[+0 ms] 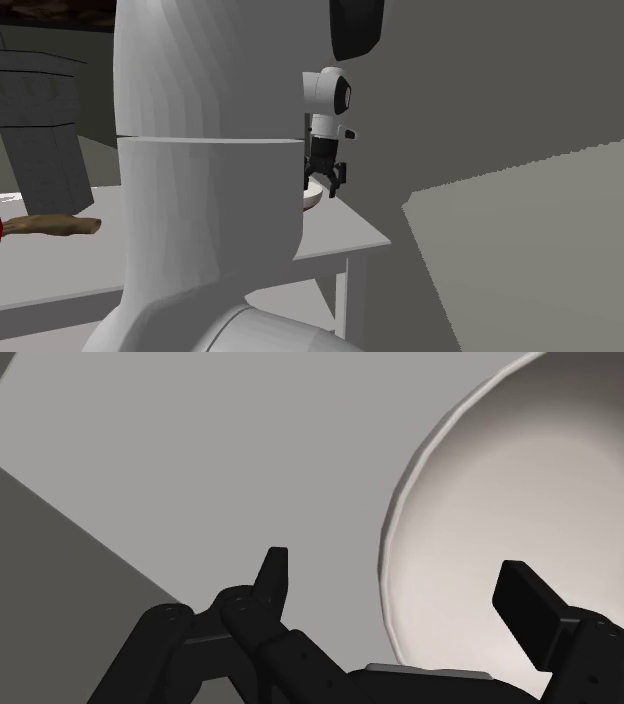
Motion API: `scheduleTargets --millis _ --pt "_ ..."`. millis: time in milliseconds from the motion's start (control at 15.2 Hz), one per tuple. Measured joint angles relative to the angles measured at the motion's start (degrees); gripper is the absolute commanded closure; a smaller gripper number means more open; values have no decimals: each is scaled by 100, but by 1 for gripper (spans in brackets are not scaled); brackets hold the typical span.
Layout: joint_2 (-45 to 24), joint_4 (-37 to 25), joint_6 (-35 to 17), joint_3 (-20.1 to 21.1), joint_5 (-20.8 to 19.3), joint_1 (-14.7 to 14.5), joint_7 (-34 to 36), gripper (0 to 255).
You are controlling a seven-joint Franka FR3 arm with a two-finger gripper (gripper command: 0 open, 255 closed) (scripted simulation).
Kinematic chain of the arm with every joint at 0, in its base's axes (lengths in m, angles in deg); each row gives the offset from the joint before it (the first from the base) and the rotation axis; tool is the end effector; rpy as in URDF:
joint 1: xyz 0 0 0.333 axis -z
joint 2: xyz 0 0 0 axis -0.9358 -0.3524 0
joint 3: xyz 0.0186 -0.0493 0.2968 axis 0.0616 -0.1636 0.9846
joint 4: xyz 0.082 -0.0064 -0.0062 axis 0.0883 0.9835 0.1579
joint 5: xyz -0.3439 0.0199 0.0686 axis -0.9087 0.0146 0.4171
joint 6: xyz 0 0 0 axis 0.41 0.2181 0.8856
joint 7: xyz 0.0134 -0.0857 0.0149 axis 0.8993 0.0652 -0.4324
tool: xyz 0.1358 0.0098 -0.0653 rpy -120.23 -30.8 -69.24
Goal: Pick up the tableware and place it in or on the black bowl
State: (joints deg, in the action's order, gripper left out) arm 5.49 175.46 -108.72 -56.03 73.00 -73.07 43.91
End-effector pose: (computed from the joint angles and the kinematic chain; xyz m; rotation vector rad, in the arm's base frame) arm 0.5105 0.1229 0.4246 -3.0479 0.2575 0.2170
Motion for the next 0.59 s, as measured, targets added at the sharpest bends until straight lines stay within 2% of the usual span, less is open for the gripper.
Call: scheduleTargets --millis 66,594 --pt "0 0 0 0 0 0 0 255" --pt "4 -3 0 -1 1 1 0 255"
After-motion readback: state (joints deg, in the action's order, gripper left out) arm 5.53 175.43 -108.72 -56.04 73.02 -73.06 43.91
